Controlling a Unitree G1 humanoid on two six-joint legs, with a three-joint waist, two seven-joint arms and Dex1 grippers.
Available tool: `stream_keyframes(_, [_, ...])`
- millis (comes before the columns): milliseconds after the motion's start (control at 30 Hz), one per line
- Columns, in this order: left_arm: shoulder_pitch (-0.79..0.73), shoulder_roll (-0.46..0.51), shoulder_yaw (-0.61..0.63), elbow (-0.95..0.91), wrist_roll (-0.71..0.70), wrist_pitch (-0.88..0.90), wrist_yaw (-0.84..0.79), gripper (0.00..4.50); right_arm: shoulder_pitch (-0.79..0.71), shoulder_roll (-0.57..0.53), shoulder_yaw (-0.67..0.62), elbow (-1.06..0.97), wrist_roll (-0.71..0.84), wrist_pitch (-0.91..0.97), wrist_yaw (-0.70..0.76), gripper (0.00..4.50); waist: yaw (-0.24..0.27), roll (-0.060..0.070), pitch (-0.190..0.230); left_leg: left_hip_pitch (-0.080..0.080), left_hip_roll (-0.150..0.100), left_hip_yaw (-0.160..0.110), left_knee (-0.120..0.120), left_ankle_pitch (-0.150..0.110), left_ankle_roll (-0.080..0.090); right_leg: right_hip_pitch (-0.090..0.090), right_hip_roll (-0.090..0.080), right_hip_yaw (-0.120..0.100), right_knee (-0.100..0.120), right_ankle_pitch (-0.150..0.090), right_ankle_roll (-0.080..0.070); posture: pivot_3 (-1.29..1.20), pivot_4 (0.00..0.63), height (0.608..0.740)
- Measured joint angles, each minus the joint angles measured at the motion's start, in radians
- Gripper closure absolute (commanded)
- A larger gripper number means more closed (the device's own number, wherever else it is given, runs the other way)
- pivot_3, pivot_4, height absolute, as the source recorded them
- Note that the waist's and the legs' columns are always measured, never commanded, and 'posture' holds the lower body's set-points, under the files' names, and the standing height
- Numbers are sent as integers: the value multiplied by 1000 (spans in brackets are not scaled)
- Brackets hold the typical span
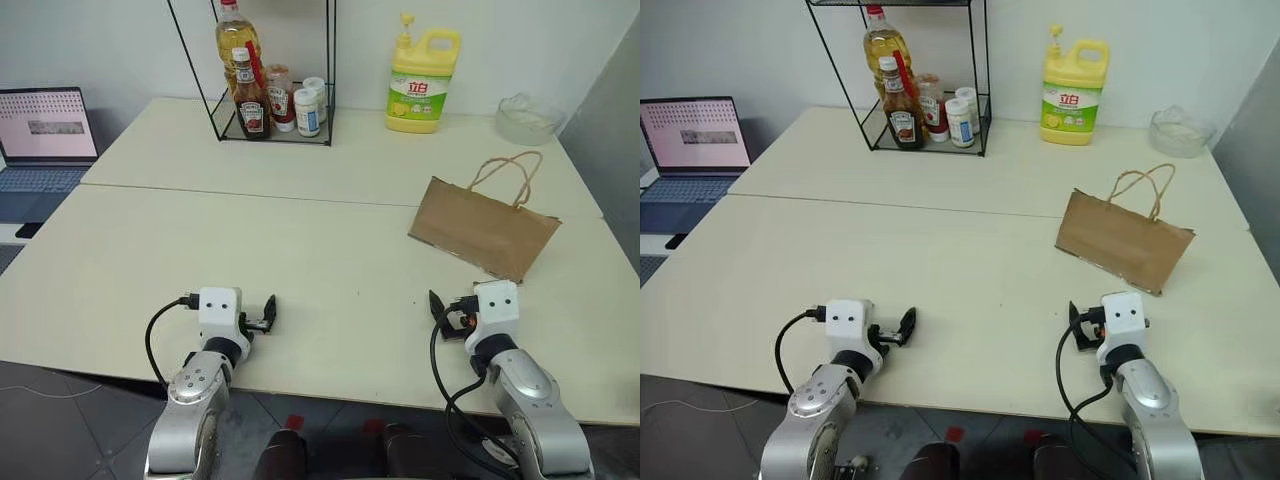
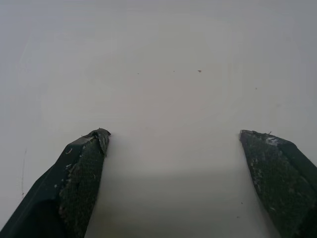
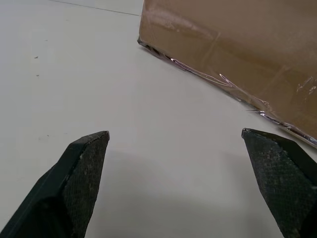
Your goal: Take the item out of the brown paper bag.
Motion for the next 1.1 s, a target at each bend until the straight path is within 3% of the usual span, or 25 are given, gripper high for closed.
stream_keyframes(400, [-26, -6, 5, 26, -14, -5, -17, 28, -12, -15, -37, -1, -1, -19, -1, 0, 3, 0, 0, 0, 0, 0, 0, 0, 0, 0, 0, 0, 0, 0, 0, 0, 150, 740])
stream_keyframes(533, [-60, 77, -44, 39, -14, -14, -109, 28, -15, -34, -47, -38, -4, -12, -1, 0, 3, 0, 1, -1, 0, -1, 0, 0, 0, 0, 0, -1, 0, 0, 0, 0, 150, 740])
stream_keyframes(800, [-402, 285, -109, 57, -158, 67, -455, 28, -204, -175, -242, -119, 84, 122, 46, 0, 4, -3, 8, -2, 0, -1, 0, 0, 0, -1, 0, -2, 1, 0, 0, 0, 150, 740])
stream_keyframes(933, [-601, 363, -139, 118, -232, 117, -630, 28, -390, -293, -347, -13, 163, 184, 100, 0, -1, -3, 13, -2, 0, -1, 0, 0, 0, -1, 0, -2, 2, 0, 0, 0, 150, 740])
stream_keyframes(1100, [-765, 380, -156, 181, -323, 171, -773, 28, -578, -386, -375, 198, 314, 375, 215, 0, -6, -4, 20, -5, 0, 0, 1, 0, 0, -3, 0, -1, 2, 0, -1, 0, 150, 740])
